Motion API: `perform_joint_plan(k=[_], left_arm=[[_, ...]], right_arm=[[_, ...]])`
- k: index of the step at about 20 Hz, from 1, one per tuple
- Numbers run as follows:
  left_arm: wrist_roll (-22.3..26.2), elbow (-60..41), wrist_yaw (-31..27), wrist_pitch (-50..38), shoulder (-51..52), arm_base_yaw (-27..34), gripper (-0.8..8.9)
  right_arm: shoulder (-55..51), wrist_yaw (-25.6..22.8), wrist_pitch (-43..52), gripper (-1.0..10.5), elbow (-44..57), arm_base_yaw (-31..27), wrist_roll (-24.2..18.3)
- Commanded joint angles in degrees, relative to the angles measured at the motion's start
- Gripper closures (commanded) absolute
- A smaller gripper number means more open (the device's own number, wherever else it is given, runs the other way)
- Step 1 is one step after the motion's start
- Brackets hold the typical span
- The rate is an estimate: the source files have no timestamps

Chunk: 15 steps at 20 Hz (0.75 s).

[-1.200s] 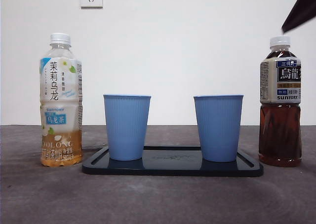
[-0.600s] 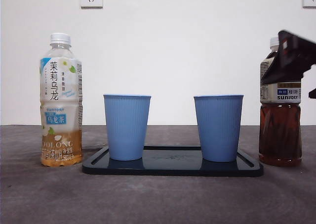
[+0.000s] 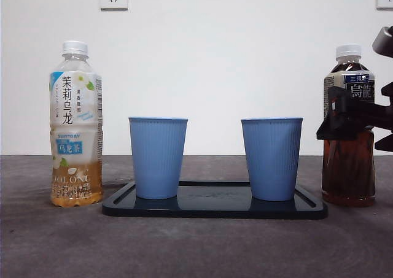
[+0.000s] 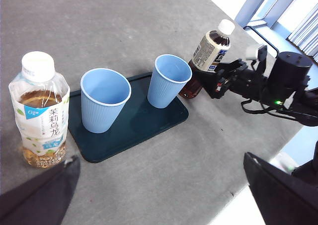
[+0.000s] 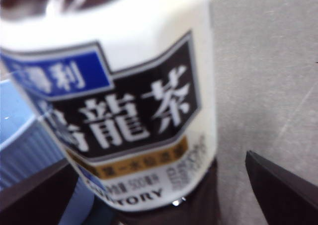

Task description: Pour the drink into the cup

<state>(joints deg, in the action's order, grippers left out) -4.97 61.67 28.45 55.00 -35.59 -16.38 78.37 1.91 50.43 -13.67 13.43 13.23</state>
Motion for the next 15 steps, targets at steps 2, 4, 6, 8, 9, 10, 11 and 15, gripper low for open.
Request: perform_joint_plan(k=[2,4,6,8,9,10,11,15], left_arm=[[1.1,0.6,0.0,-0.8,-0.3,-0.2,2.87],[1.1,0.6,0.0,-0.8,-0.3,-0.2,2.86],[1.1,0.6,0.0,-0.8,-0.3,-0.2,2.87],[1.1,0.6,0.0,-0.8,-0.3,-0.2,2.86],[1.1,0.6,0.0,-0.8,-0.3,-0.2,2.86],[1.1,0.6,0.0,-0.8,-0.3,-0.2,2.86],[1.1,0.6,0.0,-0.8,-0.3,-0.2,2.86],[1.3,0.6,0.0,-0.8,-0.3,-0.2,2.87]], right_arm=[[4.0,0.0,3.8,4.8,-1.2,0.2,-1.8],[5.3,0.0,3.7,4.8,-2.3,0.1,-2.3],[6.3,0.2,3.8,5.7,-3.4,0.2,-2.4],[6.7,0.2,3.8,6.5,-4.1,0.2,-2.3],[6.7,0.2,3.8,7.0,-4.1,0.2,-2.3],[6.7,0.2,3.8,7.4,-4.1,0.2,-2.3],[6.6,0.2,3.8,7.7,-4.1,0.2,-2.3],[5.8,1.5,3.3,7.9,-4.2,0.2,-3.9]])
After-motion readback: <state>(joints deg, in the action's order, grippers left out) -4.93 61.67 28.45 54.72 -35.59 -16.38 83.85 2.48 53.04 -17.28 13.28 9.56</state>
